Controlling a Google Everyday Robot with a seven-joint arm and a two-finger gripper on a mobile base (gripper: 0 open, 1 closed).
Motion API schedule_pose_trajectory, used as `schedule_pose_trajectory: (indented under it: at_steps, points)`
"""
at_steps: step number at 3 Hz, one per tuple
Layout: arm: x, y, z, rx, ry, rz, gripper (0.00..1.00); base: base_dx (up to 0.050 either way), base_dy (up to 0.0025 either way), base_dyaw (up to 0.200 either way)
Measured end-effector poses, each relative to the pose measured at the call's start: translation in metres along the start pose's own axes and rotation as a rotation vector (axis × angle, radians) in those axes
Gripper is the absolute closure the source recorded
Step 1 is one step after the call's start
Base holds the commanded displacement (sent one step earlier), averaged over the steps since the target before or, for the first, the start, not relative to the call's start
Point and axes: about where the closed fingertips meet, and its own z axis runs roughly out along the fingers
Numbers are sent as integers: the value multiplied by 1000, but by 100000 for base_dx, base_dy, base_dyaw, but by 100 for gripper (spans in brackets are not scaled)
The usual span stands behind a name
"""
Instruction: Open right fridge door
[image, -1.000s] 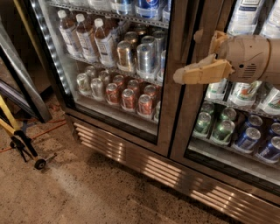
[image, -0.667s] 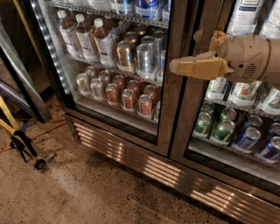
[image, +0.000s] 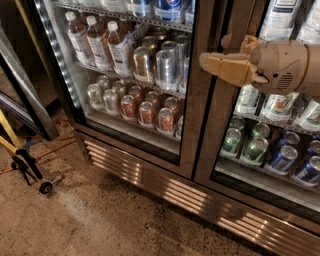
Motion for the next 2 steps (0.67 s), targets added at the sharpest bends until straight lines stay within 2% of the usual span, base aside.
schedule_pose_trajectory:
  at_steps: [1, 2]
  points:
    - [0, 0, 0, 0, 0, 0, 100, 0, 0, 0]
    - [0, 0, 0, 0, 0, 0, 100, -4950, 0, 3]
